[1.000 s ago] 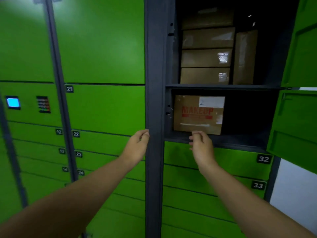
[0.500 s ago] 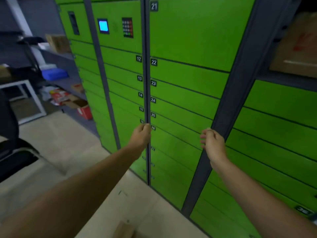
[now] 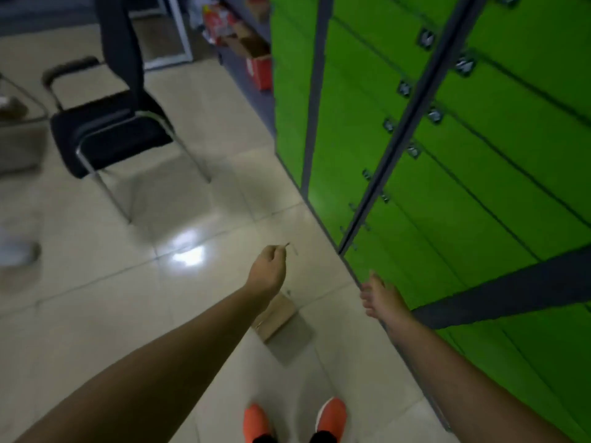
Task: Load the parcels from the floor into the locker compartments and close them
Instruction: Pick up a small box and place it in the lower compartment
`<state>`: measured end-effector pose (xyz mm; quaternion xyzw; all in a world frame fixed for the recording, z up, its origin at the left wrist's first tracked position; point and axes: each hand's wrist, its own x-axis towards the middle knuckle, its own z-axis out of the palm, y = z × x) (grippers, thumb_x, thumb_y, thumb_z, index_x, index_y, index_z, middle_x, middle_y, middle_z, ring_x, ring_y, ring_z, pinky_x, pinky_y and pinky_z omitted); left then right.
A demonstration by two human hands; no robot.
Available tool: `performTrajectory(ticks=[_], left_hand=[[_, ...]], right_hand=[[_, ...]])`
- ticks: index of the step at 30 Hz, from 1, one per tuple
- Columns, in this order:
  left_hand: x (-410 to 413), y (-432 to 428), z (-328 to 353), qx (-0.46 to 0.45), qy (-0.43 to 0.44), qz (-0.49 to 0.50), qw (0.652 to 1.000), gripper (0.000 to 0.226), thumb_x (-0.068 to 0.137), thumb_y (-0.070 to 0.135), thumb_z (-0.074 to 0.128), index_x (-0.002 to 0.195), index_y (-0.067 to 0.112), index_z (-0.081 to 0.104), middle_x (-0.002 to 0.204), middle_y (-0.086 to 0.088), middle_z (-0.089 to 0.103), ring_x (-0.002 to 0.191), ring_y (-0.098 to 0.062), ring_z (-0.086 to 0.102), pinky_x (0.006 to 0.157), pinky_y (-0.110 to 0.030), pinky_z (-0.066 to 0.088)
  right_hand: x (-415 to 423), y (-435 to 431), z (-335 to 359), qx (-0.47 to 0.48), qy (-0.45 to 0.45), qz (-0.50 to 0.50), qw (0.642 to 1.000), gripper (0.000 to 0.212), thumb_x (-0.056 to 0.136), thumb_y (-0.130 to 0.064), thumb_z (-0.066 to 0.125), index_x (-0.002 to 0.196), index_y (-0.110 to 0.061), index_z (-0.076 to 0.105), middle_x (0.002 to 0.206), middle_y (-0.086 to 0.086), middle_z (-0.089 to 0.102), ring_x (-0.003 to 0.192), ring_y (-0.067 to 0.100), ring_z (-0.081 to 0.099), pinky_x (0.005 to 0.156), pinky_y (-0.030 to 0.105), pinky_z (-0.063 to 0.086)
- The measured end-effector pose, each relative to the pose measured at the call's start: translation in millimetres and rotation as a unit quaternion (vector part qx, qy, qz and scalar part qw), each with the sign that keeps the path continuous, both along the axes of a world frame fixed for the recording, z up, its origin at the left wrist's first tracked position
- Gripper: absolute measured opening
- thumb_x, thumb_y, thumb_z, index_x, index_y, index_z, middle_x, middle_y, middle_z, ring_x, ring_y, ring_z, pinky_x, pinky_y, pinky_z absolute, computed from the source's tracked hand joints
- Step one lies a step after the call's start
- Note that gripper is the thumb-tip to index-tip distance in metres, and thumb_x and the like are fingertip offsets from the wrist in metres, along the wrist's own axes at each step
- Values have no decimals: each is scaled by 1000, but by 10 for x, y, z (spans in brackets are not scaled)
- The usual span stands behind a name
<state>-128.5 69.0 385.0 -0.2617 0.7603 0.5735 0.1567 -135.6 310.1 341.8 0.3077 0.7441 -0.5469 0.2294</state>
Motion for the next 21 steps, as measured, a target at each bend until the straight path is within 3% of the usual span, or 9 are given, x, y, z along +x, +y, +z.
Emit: performTrajectory(ticks=[3, 6, 8, 11, 14, 17, 19, 21], left_hand=[[16, -302, -652, -25, -30, 47, 998, 45, 112, 36, 35, 145, 9, 49, 129, -2, 56, 116, -22, 53, 99, -37, 44], [39, -630, -1495, -46, -78, 90, 992, 45, 112, 34, 36, 145, 8, 49, 131, -5, 57, 112, -21, 52, 94, -35, 43], [44, -841, -2087, -62, -102, 115, 986, 44, 112, 31, 35, 145, 6, 49, 129, -7, 57, 108, -20, 51, 90, -34, 41], [20, -1077, -3061, -66, -143, 161, 974, 43, 111, 28, 35, 143, 3, 49, 125, -11, 58, 105, -24, 53, 86, -37, 42], [80, -1160, -4071, -66, -175, 179, 966, 45, 110, 29, 35, 143, 2, 49, 139, -17, 57, 109, -29, 55, 88, -37, 43], [121, -1123, -5002, -38, -204, 185, 960, 50, 112, 37, 32, 151, 7, 43, 150, -12, 51, 118, -25, 51, 93, -34, 38], [143, -1047, -5516, -24, -235, 192, 953, 58, 112, 45, 29, 157, 9, 34, 158, -13, 43, 137, -32, 47, 104, -42, 41], [152, -979, -5947, -3, -259, 218, 941, 64, 111, 51, 26, 160, 9, 29, 161, -16, 38, 142, -35, 43, 110, -46, 40]], right_hand=[[-81, -271, -829, -4, -49, 38, 998, 38, 107, -45, 43, 81, -20, 52, 64, 0, 44, 52, 15, 35, 51, 25, 26], [-152, -553, -1659, -18, -95, 96, 991, 36, 108, -45, 41, 80, -23, 48, 64, -2, 37, 53, 14, 31, 52, 27, 23], [-219, -723, -2238, -8, -107, 115, 988, 34, 107, -43, 41, 83, -22, 52, 70, 1, 42, 59, 17, 39, 54, 28, 30], [-361, -951, -3251, 16, -100, 154, 983, 30, 103, -44, 45, 95, -19, 60, 89, 7, 54, 82, 24, 53, 74, 36, 45], [-451, -1117, -4087, 55, -64, 225, 971, 26, 105, -41, 44, 112, -22, 59, 102, 1, 60, 96, 22, 58, 89, 37, 47], [-654, -1211, -4835, 97, -22, 297, 949, 24, 108, -29, 43, 123, -20, 59, 110, 0, 58, 100, 19, 53, 84, 29, 38], [-787, -1251, -5301, 117, -2, 318, 941, 29, 107, -23, 43, 129, -12, 60, 117, 5, 60, 100, 19, 53, 80, 28, 37], [-901, -1301, -5719, 129, 12, 338, 932, 35, 108, -23, 43, 136, -8, 57, 129, 11, 62, 106, 21, 54, 85, 28, 39]])
